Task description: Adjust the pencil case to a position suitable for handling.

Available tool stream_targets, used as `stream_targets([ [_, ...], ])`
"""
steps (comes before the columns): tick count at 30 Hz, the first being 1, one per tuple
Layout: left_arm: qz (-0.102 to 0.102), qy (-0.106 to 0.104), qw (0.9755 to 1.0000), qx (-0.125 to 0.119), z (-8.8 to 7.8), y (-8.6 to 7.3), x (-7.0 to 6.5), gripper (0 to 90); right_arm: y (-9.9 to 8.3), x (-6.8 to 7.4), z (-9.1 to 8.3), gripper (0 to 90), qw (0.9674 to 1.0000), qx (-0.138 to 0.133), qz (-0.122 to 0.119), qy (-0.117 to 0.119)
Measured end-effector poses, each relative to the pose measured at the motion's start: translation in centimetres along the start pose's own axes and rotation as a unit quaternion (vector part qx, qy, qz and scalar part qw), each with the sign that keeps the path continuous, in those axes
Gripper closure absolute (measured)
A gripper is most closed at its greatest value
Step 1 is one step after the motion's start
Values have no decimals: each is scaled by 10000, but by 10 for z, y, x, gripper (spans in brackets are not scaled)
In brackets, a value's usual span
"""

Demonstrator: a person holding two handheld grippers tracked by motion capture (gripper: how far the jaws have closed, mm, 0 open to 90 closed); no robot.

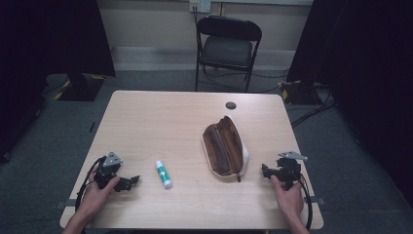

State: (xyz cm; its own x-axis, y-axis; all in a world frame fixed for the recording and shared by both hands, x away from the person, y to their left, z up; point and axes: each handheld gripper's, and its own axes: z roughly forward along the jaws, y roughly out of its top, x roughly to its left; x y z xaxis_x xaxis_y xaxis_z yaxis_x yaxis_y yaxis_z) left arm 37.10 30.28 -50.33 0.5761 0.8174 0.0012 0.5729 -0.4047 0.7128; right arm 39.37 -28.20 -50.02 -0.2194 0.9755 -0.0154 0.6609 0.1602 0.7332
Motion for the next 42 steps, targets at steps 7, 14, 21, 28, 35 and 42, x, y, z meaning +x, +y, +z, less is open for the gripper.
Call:
stream_targets([
  [7, 0, 3, 10000, -1, 0, 0, 0, 0, 0, 0, 0, 110, 10000, 0, -3, 3],
  [14, -2, 6, 10000, -6, -2, -1, -1, 2, 0, 4, -6, 143, 9997, 186, -59, 142],
  [21, -3, -7, 10000, -6, -1, -1, -1, 1, -3, 12, -27, 183, 9974, -215, -117, 685],
  [28, -1, -3, 10000, -4, -1, -1, -1, 1, -3, 23, -44, 242, 9920, -340, -281, 1187],
  [35, -1, -23, 10000, 2, -1, -1, -1, 0, -3, 43, -57, 254, 9851, -415, -478, 1599],
  [42, 1, -21, 10000, 4, -1, -1, -1, 0, -1, 57, -58, 287, 9791, -347, -719, 1871],
])
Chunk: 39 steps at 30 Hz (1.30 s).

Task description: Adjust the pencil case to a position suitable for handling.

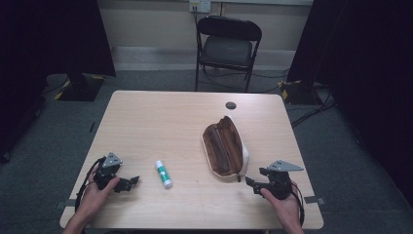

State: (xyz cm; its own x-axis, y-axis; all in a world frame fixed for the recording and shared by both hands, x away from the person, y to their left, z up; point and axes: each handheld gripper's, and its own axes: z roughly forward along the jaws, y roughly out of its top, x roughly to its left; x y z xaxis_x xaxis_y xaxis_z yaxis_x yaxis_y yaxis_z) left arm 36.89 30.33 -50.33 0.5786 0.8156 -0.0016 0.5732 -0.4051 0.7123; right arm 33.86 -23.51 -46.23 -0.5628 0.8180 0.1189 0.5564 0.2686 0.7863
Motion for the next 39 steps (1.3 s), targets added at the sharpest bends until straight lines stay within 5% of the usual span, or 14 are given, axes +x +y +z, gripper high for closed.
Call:
stream_targets([
  [7, 0, -4, 10000, -1, 0, 0, 0, 0, 8, 16, 5, 260, 9996, -78, -176, 191],
  [17, -2, -1, 10000, -1, 0, 0, 0, 0, 19, 23, 24, 270, 9996, -183, -219, -24],
  [25, -1, -1, 10000, 0, 0, 0, 0, 0, 28, 18, 39, 459, 9991, -94, -170, -380],
  [30, 0, -2, 10000, -2, 0, 0, 0, 0, 26, 13, 35, 579, 9991, -123, -70, -398],
  [39, -3, -1, 10000, -6, 0, 0, 0, 0, 25, 14, 33, 638, 9997, -97, -211, -24],
])
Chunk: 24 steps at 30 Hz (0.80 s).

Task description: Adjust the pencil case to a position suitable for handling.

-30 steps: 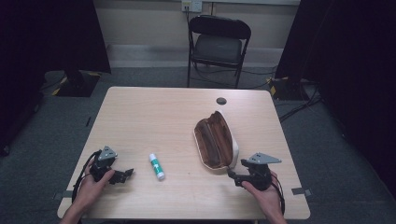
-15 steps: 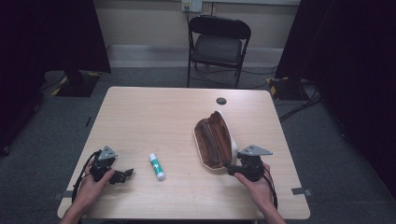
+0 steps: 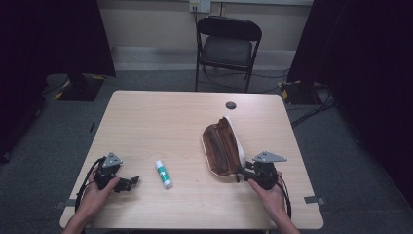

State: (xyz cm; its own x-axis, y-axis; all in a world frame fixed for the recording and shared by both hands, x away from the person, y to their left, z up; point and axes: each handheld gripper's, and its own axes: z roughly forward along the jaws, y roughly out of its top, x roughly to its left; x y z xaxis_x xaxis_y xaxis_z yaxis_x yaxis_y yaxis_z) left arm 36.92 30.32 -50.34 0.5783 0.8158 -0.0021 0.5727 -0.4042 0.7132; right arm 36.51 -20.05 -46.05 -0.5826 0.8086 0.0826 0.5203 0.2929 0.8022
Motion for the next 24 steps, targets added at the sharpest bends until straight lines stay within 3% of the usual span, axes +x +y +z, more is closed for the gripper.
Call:
stream_targets([
  [10, 7, -3, 10000, 2, 0, 0, 0, 0, 0, 7, -5, 683, 9983, 5, -267, 508],
  [11, 5, -3, 10000, -3, 0, 0, 0, 0, -1, 9, -6, 688, 9970, 6, -348, 686],
  [14, 5, -5, 10000, -3, 0, 0, 0, 0, -1, 11, -8, 690, 9959, 19, -399, 814],
  [15, 4, -6, 10000, -5, 0, 0, 0, 0, -2, 12, -11, 691, 9941, 30, -411, 1001],
  [19, 5, -4, 10000, -4, 0, 0, 0, 0, -4, 7, -13, 679, 9947, 45, -429, 937],
  [24, 4, -5, 10000, -6, 0, 0, 0, 0, -8, -9, -16, 641, 9981, 42, -200, 574],
])
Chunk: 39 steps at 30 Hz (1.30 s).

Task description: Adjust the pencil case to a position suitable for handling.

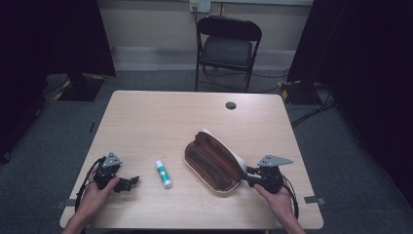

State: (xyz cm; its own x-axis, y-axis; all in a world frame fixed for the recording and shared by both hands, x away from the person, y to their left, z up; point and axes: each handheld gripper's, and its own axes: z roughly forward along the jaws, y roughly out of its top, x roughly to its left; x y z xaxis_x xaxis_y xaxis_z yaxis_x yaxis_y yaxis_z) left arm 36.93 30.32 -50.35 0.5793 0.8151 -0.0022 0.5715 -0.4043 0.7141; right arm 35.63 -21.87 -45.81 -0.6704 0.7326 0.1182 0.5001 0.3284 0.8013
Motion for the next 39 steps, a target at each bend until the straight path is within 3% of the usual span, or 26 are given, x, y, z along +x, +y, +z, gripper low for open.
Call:
stream_targets([
  [5, 0, 0, 10000, 1, 0, 0, 0, 0, -2, -5, -8, 611, 9991, -16, 45, -415],
  [8, -1, -3, 10000, 0, 0, 0, 0, 0, -4, -10, -12, 580, 9963, 37, 28, -863],
  [11, 1, -1, 10000, 2, 0, 0, 0, 0, -7, -18, -15, 570, 9933, 45, 277, -1121],
  [18, 1, 0, 10000, 2, 0, 0, 0, 0, -6, -14, -7, 486, 9936, 8, 374, -1068],
  [21, 2, -1, 10000, 3, 0, 0, 0, 0, -2, -10, -4, 445, 9919, -97, 419, -1193],
  [29, 1, -1, 10000, 2, 0, 0, 0, 0, 5, -3, 7, 371, 9921, -255, 291, -1195],
  [35, 2, 0, 10000, 4, 0, 0, 0, 0, 1, -9, 17, 414, 9882, 83, 331, -1492],
  [39, 1, -1, 10000, 2, 0, 0, 0, 0, -4, -14, 15, 442, 9875, 119, 535, -1476],
])
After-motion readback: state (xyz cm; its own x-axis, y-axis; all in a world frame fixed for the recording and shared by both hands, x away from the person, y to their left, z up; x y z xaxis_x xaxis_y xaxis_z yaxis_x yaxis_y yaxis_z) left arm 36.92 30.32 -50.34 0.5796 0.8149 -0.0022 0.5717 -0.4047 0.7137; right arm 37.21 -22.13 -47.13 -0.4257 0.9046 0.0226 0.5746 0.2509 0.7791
